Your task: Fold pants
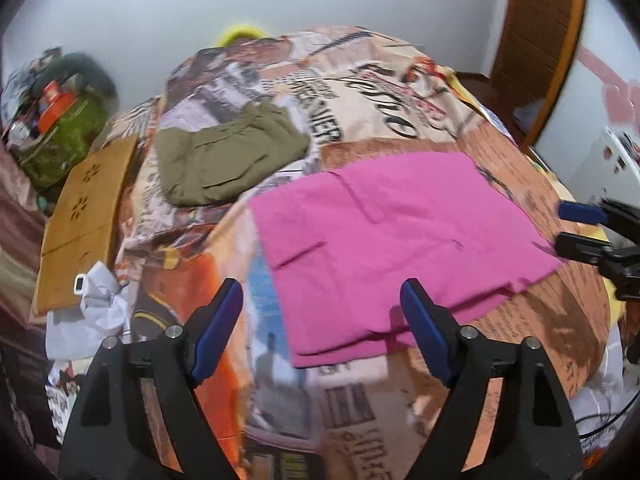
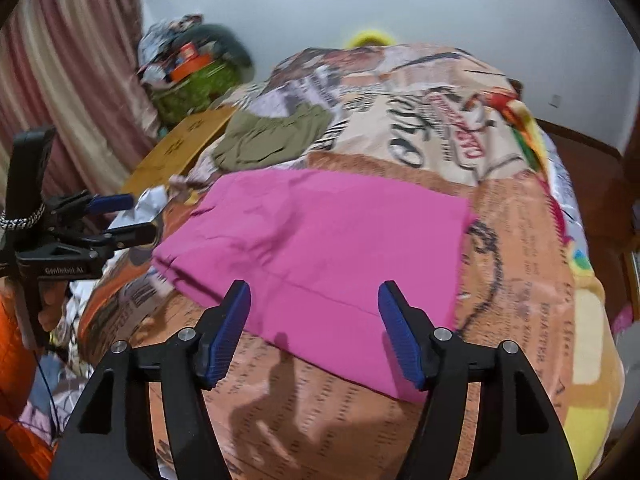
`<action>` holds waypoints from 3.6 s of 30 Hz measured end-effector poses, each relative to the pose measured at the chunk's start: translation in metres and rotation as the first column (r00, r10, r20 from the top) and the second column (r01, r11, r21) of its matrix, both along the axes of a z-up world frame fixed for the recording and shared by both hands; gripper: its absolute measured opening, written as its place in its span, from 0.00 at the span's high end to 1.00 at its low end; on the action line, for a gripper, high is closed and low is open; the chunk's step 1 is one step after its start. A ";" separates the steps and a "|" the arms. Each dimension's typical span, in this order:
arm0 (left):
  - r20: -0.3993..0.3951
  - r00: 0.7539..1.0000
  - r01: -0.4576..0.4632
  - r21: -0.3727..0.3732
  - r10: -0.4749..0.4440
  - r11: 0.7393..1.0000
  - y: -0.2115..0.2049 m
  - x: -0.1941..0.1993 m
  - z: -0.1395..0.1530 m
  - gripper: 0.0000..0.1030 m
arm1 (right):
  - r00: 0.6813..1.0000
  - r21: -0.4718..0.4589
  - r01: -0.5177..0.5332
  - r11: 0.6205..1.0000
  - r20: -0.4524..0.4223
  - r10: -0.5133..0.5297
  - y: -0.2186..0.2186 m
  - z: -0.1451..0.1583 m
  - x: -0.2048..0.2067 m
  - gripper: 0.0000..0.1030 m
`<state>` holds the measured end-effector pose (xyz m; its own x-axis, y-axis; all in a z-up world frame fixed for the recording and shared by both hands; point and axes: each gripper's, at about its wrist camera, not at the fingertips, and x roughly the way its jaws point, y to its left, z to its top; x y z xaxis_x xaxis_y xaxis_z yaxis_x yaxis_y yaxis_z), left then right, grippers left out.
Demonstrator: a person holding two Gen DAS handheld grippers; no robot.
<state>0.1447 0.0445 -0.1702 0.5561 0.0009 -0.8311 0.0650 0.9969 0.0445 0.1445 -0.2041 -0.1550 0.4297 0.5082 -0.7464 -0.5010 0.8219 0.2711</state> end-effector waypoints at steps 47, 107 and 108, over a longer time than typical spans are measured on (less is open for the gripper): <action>-0.066 0.990 -0.129 -0.123 0.121 0.984 0.017 0.007 -0.034 0.62 | 0.980 -0.030 0.170 0.985 -0.101 -0.172 -0.051 -0.067 -0.009 0.94; -0.093 0.995 -0.013 0.033 0.016 0.999 0.000 0.013 -0.057 0.17 | 0.988 -0.011 -0.032 0.999 -0.152 0.030 0.012 -0.052 0.004 0.60; -0.092 0.995 -0.023 0.037 0.026 0.999 0.004 0.012 -0.056 0.17 | 0.988 -0.014 -0.016 1.000 -0.151 0.014 0.008 -0.053 0.003 0.60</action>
<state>0.1567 0.0483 -0.2265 0.4764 0.0440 -0.8781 0.0461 0.9961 0.0749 0.1471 -0.1960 -0.2076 0.3039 0.5021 -0.8096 -0.4674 0.8191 0.3326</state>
